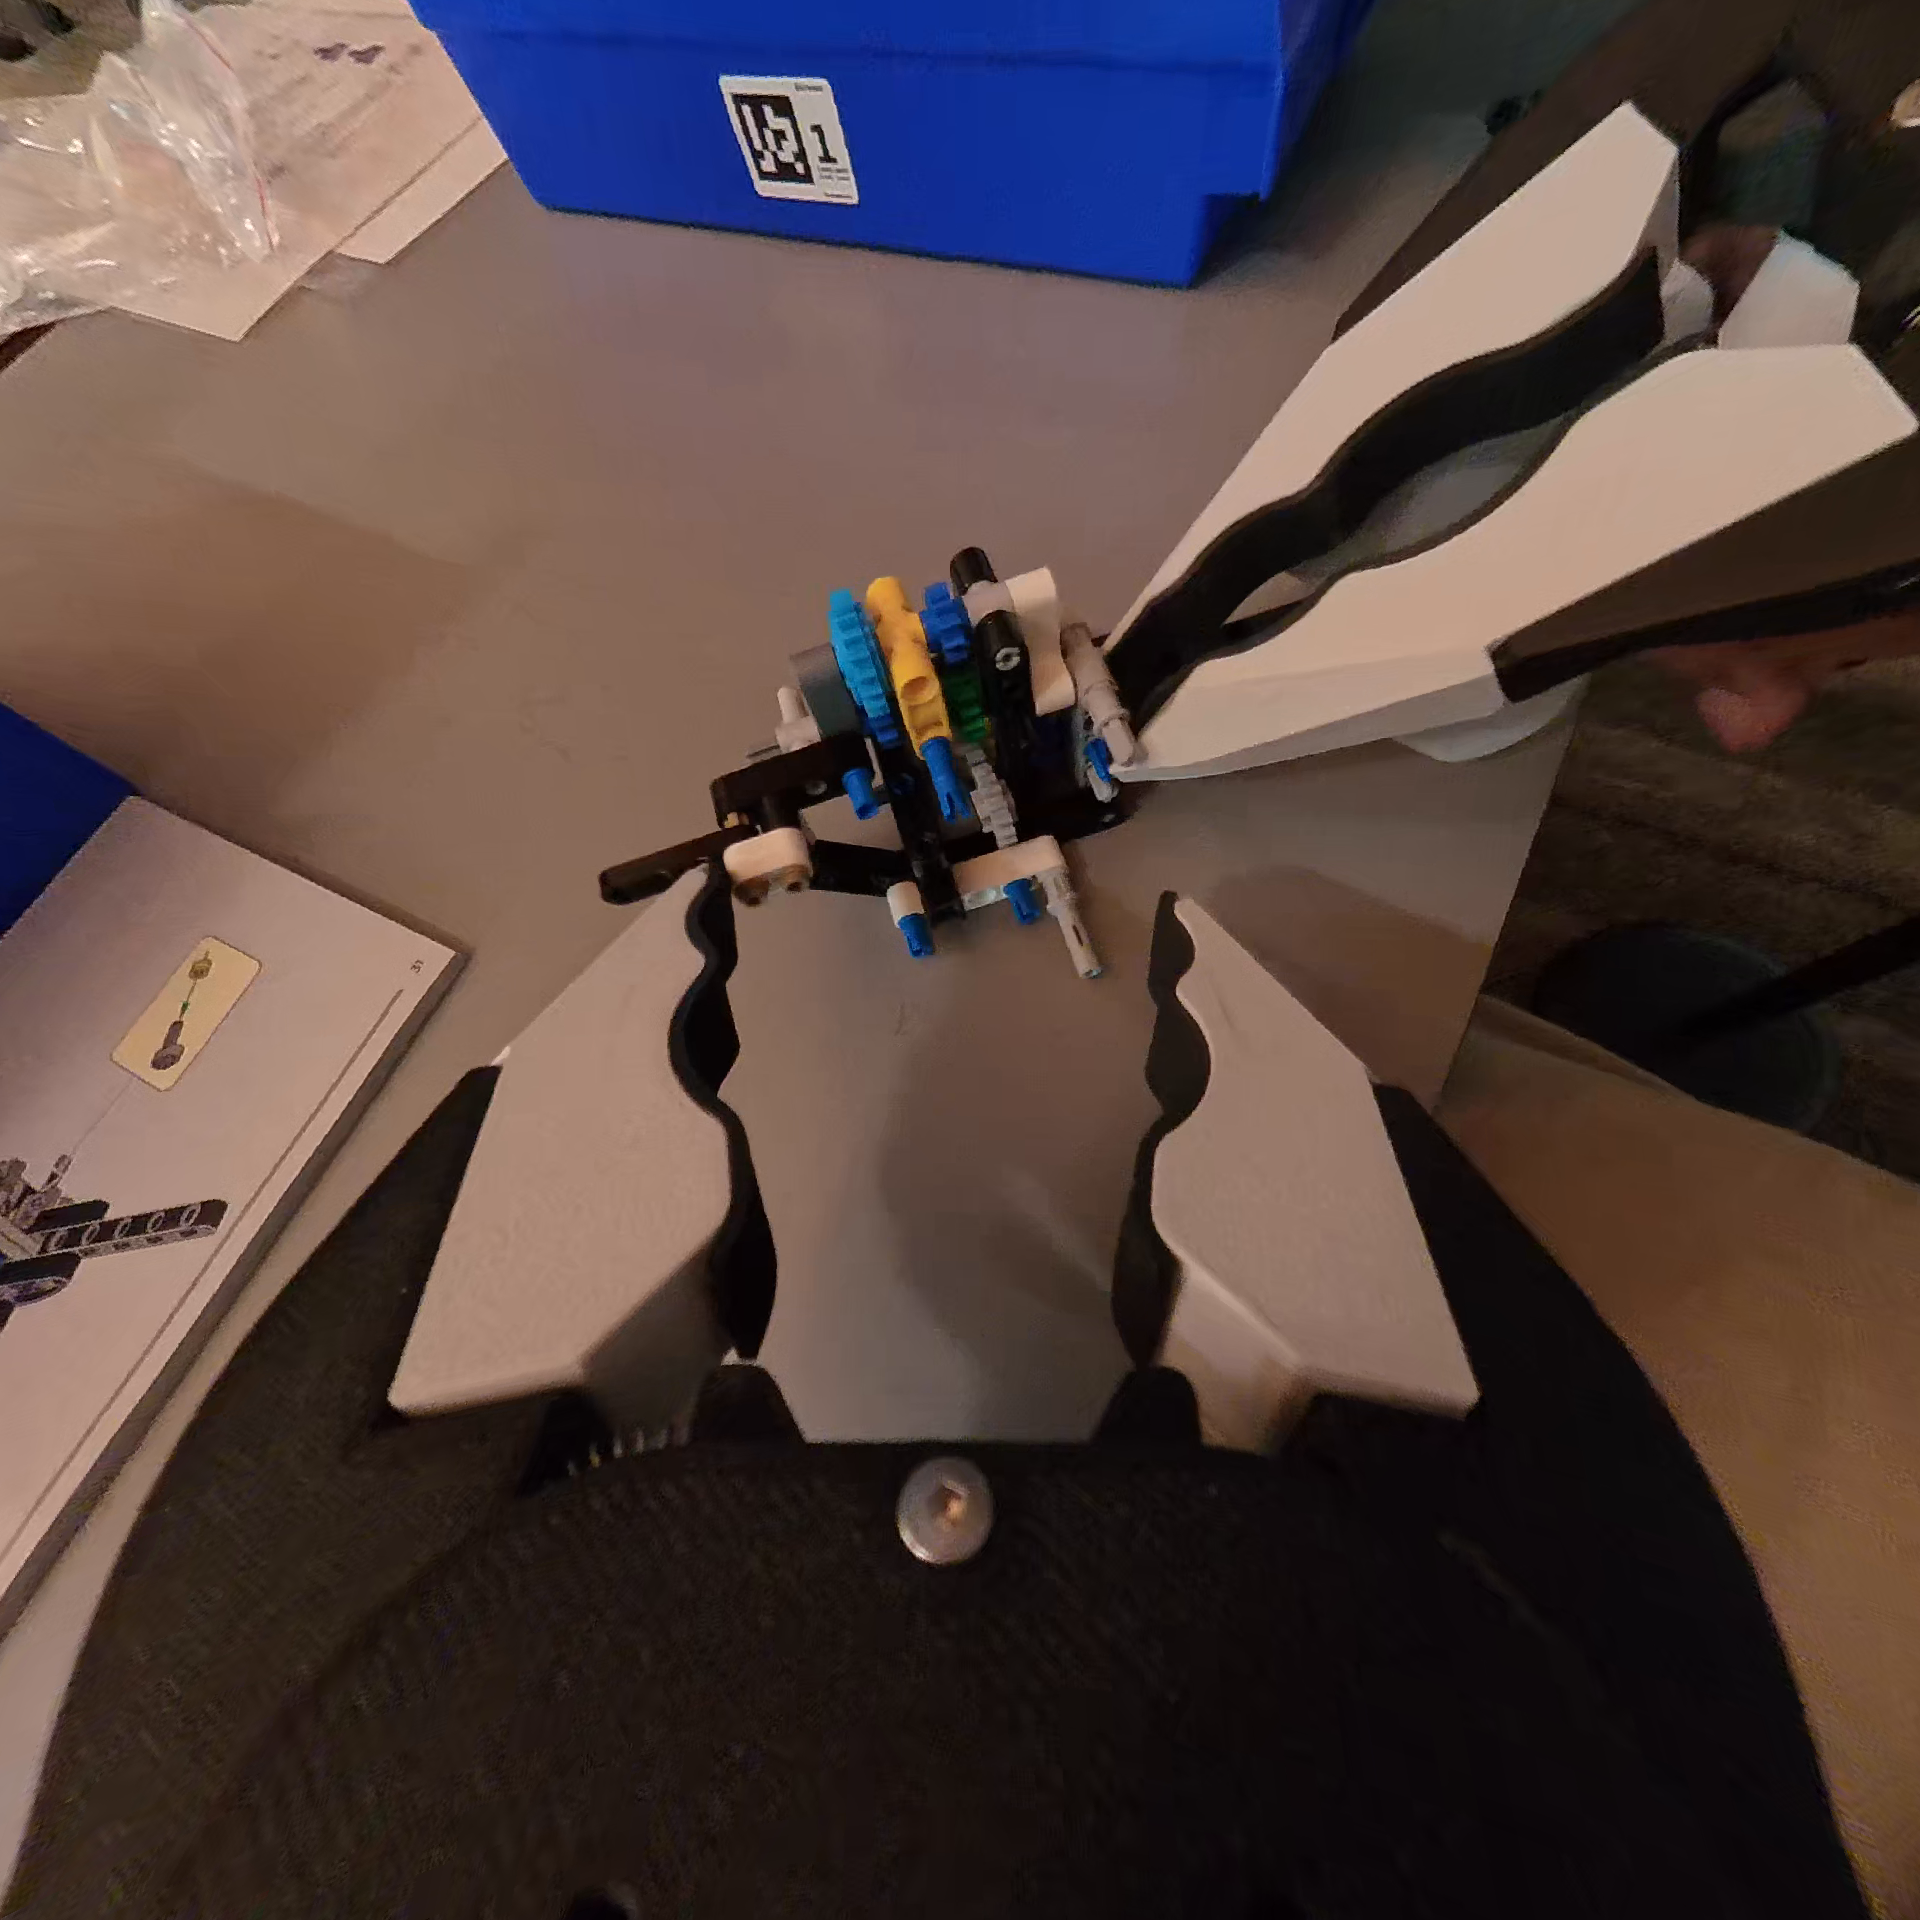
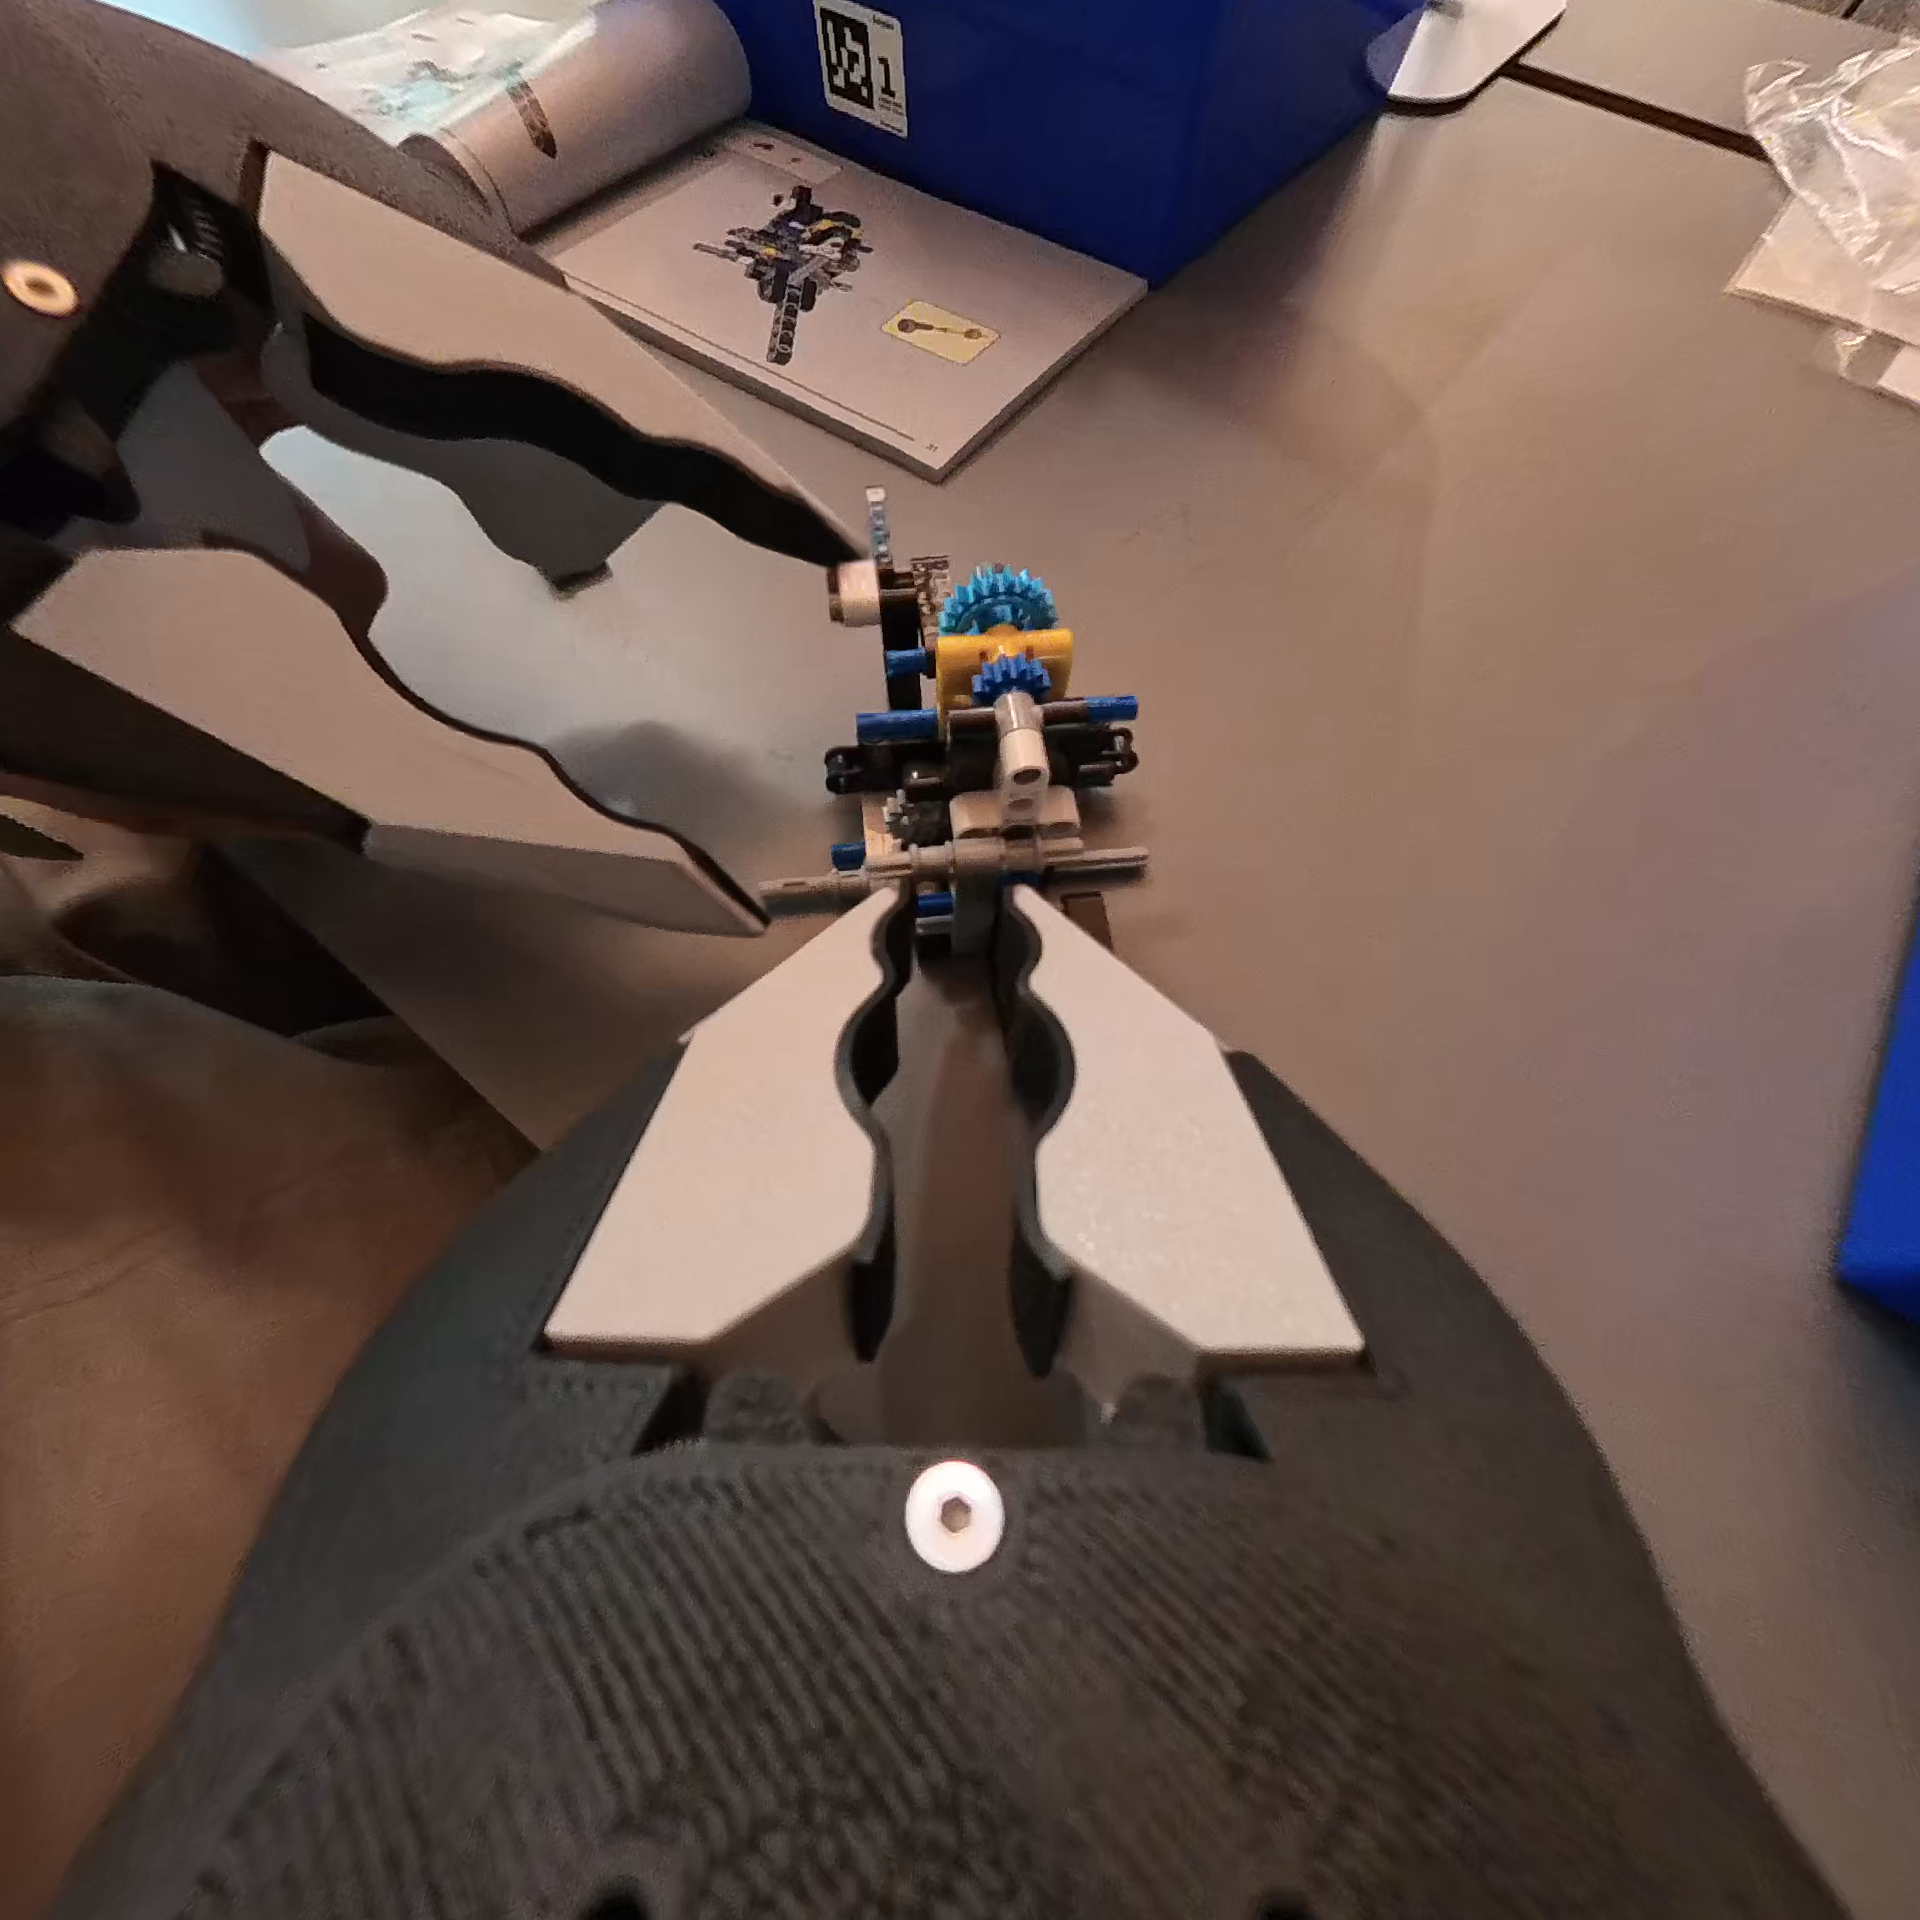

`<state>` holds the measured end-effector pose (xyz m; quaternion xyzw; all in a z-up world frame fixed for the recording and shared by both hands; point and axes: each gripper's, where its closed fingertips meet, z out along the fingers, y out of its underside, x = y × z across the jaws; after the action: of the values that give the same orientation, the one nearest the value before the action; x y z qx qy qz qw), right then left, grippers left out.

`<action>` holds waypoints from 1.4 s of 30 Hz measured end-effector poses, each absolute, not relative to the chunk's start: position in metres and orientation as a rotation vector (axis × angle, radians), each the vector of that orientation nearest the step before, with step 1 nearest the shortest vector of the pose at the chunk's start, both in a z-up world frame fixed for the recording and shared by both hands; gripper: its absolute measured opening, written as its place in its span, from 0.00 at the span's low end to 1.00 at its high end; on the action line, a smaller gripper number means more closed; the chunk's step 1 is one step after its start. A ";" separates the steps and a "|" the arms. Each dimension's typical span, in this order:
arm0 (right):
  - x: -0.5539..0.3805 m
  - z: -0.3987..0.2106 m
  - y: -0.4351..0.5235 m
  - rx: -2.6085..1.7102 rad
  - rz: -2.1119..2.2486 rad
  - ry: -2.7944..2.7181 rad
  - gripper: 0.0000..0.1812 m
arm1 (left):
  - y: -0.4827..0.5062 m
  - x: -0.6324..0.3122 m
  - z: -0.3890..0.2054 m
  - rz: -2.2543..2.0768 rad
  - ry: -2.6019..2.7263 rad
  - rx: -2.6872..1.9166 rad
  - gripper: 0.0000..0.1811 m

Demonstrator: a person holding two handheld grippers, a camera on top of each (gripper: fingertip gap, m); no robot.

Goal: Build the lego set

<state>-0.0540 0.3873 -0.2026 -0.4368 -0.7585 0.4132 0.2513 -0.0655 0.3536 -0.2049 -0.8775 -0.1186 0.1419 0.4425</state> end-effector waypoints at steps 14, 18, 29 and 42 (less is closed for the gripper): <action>-0.051 -0.200 0.391 -1.238 1.187 -2.041 0.07 | 0.353 -0.068 -0.206 0.239 -0.359 -2.173 0.41; -0.054 -0.199 0.390 -1.246 1.204 -2.032 0.07 | 0.353 -0.067 -0.207 0.235 -0.355 -2.176 0.41; -0.061 -0.200 0.388 -1.299 1.219 -2.016 0.04 | 0.353 -0.068 -0.208 0.203 -0.376 -2.177 0.44; -0.066 -0.201 0.392 -1.386 1.224 -1.963 0.03 | 0.344 -0.069 -0.185 0.284 -0.368 -2.032 0.36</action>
<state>-0.0660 0.3920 -0.2011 -0.5013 -0.7100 0.4428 0.2204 -0.0686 0.3444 -0.1850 -0.8417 -0.1523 0.1177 0.5044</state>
